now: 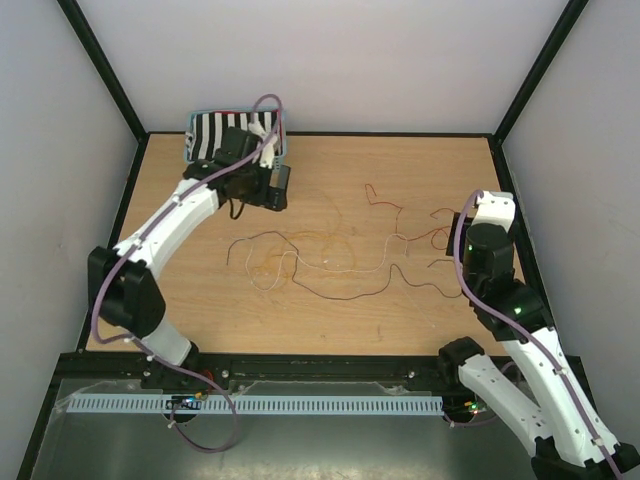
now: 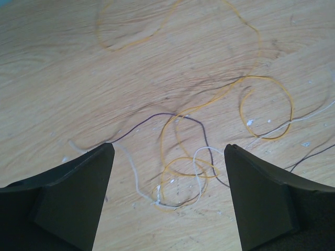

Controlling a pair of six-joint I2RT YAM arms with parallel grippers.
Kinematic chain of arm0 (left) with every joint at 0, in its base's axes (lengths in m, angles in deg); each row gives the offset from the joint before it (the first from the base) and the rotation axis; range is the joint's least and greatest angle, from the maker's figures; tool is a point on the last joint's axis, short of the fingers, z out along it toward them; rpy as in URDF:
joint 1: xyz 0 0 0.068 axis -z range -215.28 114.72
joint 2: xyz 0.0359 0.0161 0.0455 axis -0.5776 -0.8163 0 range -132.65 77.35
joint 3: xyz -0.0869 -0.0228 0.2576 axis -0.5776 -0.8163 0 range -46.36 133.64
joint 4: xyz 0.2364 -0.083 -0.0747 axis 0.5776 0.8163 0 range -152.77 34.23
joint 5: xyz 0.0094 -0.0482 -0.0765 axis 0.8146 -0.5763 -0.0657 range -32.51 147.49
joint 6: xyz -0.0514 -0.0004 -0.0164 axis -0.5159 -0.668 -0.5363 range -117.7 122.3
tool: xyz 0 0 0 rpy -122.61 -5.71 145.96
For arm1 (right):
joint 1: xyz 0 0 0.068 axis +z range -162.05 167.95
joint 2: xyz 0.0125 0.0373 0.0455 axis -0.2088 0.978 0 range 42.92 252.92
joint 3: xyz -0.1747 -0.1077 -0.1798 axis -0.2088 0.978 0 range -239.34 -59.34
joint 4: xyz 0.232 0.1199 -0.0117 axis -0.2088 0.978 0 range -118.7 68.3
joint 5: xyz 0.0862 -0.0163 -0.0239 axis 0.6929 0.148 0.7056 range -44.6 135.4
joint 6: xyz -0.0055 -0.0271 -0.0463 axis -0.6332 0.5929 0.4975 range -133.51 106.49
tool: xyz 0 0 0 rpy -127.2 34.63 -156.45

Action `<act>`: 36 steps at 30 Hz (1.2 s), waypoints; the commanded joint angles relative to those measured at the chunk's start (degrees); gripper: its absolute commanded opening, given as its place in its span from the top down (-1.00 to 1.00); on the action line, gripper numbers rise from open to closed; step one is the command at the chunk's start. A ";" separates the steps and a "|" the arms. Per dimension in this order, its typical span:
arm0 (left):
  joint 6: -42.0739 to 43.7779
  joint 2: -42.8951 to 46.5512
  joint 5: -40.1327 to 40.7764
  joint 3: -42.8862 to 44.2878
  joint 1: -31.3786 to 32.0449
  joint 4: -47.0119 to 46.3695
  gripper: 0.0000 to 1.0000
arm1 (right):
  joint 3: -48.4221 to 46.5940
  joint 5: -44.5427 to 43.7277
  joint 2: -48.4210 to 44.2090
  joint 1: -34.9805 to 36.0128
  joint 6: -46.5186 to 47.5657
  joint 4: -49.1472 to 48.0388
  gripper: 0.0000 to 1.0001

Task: Zip-tie the wires
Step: Place the cable at the center of the board, then adjust the cable at the center of the board.

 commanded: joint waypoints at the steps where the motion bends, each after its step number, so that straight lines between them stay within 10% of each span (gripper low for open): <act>1: 2.66 -5.50 -2.02 3.59 1.63 2.07 -0.77 | -4.46 0.58 1.94 0.18 1.96 -1.98 -0.48; 8: -3.40 -4.81 1.83 1.18 -0.75 2.04 -0.77 | -6.27 24.02 14.25 0.19 -1.77 -12.53 -0.59; 21: -16.67 17.39 -14.87 -18.93 -20.68 -8.64 -0.82 | -17.28 54.53 55.33 0.40 0.16 -44.09 -0.63; 36: -17.85 25.61 -21.41 -26.02 -27.48 -9.99 -0.83 | -55.34 49.38 93.67 11.07 -8.45 -36.90 -0.58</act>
